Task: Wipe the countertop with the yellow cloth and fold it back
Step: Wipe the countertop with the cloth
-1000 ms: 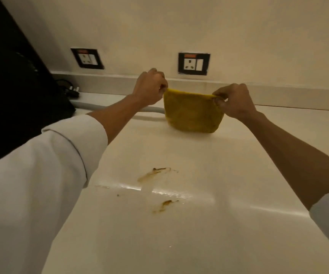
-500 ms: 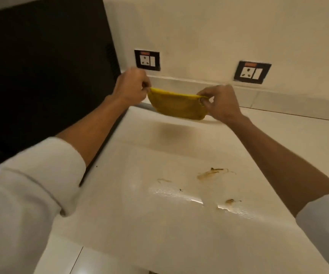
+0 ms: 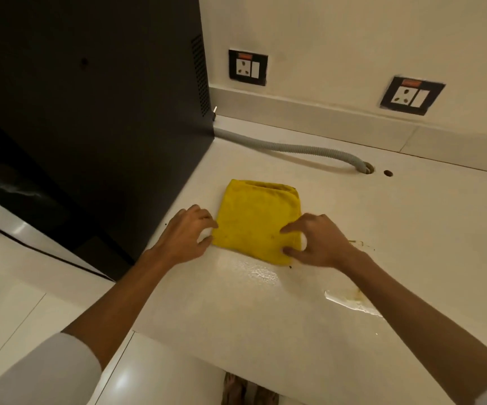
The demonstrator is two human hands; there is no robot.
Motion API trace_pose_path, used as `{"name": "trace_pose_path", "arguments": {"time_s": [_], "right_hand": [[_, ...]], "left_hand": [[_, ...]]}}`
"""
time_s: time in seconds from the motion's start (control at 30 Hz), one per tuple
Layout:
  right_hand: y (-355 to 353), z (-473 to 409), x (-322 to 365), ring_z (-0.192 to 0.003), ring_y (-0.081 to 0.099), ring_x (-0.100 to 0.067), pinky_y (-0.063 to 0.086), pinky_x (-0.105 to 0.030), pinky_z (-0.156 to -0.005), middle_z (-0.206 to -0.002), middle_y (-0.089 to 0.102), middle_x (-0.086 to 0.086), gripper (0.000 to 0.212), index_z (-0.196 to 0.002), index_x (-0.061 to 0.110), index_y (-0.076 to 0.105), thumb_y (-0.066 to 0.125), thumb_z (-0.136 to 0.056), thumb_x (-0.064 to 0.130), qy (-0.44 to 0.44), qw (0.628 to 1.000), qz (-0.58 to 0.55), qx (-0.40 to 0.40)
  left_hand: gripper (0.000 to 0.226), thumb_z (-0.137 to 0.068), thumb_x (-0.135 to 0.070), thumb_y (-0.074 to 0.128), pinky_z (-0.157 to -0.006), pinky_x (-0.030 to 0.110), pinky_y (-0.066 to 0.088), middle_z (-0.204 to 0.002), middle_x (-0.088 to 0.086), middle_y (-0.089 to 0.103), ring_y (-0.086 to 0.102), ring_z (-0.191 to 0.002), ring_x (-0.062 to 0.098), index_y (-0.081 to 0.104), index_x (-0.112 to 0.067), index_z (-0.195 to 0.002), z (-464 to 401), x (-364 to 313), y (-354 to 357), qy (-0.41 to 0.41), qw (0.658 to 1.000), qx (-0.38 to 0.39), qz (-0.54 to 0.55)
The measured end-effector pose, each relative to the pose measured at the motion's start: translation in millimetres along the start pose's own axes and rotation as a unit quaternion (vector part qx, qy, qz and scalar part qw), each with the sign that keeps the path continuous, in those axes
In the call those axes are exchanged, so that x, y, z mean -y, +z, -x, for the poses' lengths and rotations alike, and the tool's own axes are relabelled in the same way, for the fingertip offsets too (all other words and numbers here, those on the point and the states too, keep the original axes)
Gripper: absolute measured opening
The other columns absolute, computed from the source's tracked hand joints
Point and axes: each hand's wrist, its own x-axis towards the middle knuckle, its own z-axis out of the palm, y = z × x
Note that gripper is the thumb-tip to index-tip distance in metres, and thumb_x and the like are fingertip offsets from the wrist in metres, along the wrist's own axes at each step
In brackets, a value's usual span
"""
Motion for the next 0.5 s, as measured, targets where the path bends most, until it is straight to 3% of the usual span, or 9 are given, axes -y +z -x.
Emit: {"name": "trace_pose_path", "arguments": {"time_s": [0.1, 0.23, 0.3, 0.37, 0.43, 0.5], "right_hand": [[-16.5, -30.5, -7.0, -0.106, 0.066, -0.033, 0.050, -0.045, -0.095, -0.118, 0.072, -0.010, 0.040, -0.120, 0.018, 0.069, 0.069, -0.087, 0.039, 0.040, 0.993, -0.076, -0.079], [-2.2, -86.0, 10.3, -0.113, 0.063, -0.037, 0.049, -0.044, -0.096, -0.123, 0.070, -0.014, 0.041, -0.127, 0.012, 0.062, 0.063, -0.091, 0.032, 0.049, 0.985, -0.116, -0.114], [18.9, -110.6, 22.7, -0.132, 0.049, -0.037, 0.041, -0.047, -0.108, -0.141, 0.056, -0.016, 0.058, -0.139, 0.011, 0.049, 0.060, -0.091, 0.042, 0.074, 0.988, -0.101, -0.085], [45.9, -125.9, 31.4, -0.149, 0.023, -0.036, 0.022, -0.055, -0.119, -0.160, 0.029, -0.015, 0.081, -0.151, 0.014, 0.028, 0.049, -0.090, 0.062, 0.124, 0.990, -0.057, -0.039], [74.2, -131.4, 34.8, -0.153, 0.003, -0.035, 0.005, -0.062, -0.121, -0.166, 0.008, -0.013, 0.094, -0.156, 0.021, 0.013, 0.032, -0.084, 0.079, 0.157, 0.987, -0.022, -0.016], [95.2, -132.5, 35.5, -0.153, -0.005, -0.034, -0.004, -0.063, -0.120, -0.167, 0.001, -0.012, 0.097, -0.156, 0.028, 0.008, 0.016, -0.080, 0.087, 0.162, 0.986, 0.006, -0.034]], "left_hand": [[0.051, -0.078, -0.035, 0.070, -0.091, 0.041, 0.048, -0.122, 0.007, 0.064, 0.056, -0.113, 0.024, 0.060, -0.015, -0.125, 1.6, -2.7, -3.6, -0.056, 0.998, -0.013, 0.036], [0.054, -0.085, -0.035, 0.065, -0.099, 0.042, 0.043, -0.133, 0.008, 0.057, 0.051, -0.123, 0.025, 0.051, -0.015, -0.133, 1.3, -2.1, -1.8, -0.119, 0.991, -0.044, 0.046], [0.051, -0.088, -0.035, 0.062, -0.101, 0.042, 0.043, -0.134, 0.008, 0.056, 0.051, -0.124, 0.025, 0.050, -0.014, -0.133, -0.2, 1.0, 0.3, -0.145, 0.987, -0.050, 0.054], [0.048, -0.090, -0.035, 0.059, -0.102, 0.043, 0.043, -0.134, 0.009, 0.056, 0.052, -0.124, 0.026, 0.050, -0.014, -0.132, -0.2, 5.0, 1.9, -0.162, 0.984, -0.049, 0.060], [0.046, -0.092, -0.036, 0.056, -0.102, 0.043, 0.043, -0.134, 0.009, 0.056, 0.052, -0.124, 0.027, 0.050, -0.015, -0.132, 1.7, 9.9, 3.5, -0.171, 0.982, -0.055, 0.065], [0.046, -0.094, -0.038, 0.052, -0.103, 0.042, 0.042, -0.136, 0.009, 0.055, 0.051, -0.126, 0.028, 0.048, -0.015, -0.133, 4.3, 14.9, 6.1, -0.182, 0.979, -0.059, 0.075]]}}
